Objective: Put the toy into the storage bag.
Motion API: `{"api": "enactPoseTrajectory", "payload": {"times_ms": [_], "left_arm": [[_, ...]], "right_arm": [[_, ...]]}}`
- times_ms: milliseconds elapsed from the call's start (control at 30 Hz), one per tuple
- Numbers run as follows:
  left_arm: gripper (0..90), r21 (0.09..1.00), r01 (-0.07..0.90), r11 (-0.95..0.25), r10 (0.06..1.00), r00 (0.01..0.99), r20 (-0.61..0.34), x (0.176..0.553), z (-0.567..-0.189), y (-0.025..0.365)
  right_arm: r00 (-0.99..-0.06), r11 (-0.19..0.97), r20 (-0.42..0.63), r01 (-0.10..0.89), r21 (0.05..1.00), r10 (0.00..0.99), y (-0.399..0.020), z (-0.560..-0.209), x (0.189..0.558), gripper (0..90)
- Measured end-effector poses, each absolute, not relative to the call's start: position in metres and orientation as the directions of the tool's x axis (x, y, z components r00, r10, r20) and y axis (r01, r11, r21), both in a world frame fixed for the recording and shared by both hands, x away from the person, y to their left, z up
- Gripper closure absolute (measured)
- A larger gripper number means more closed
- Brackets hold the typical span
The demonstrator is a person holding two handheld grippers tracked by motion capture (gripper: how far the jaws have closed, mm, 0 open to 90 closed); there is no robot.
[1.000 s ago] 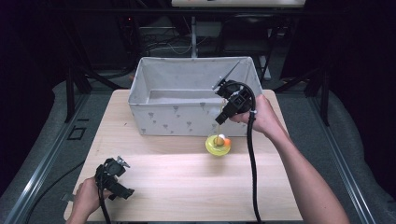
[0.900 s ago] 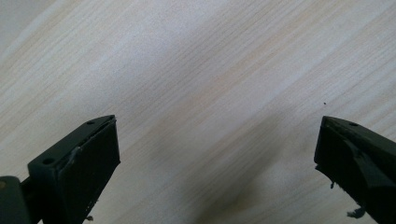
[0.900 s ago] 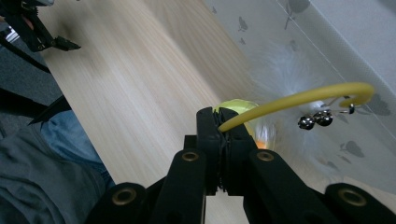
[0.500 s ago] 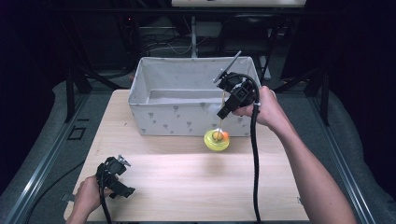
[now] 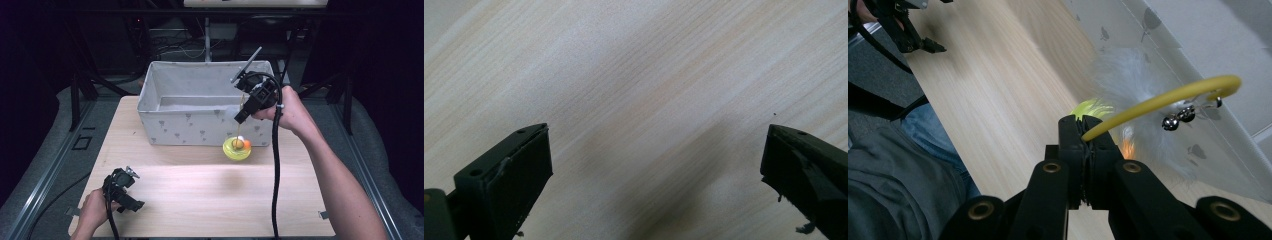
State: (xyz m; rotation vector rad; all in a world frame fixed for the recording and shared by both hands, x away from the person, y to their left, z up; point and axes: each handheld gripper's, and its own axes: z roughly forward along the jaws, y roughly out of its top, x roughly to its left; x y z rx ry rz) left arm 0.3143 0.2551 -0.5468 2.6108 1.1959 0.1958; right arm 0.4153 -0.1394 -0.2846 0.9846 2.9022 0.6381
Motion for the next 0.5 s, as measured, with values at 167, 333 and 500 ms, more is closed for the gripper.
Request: {"api": "enactPoseTrajectory", "payload": {"times_ms": [167,333,500], "left_arm": [[0.4,0.290,0.723,-0.627,0.758,0.652,0.011,0.315,-0.547,0.256],[0.4,0.289,0.719,-0.631,0.754,0.656,0.014,0.315,-0.548,0.255],[0.4,0.286,0.719,-0.633,0.752,0.659,0.010,0.315,-0.548,0.256]], "right_arm": [[-0.801,0.716,0.119,0.582,0.386,0.587,-0.142,-0.279,0.416,88.4],[-0.801,0.717,0.114,0.581,0.384,0.588,-0.143,-0.272,0.417,88.4],[-0.801,0.716,0.106,0.577,0.393,0.589,-0.143,-0.261,0.416,88.4]]}}
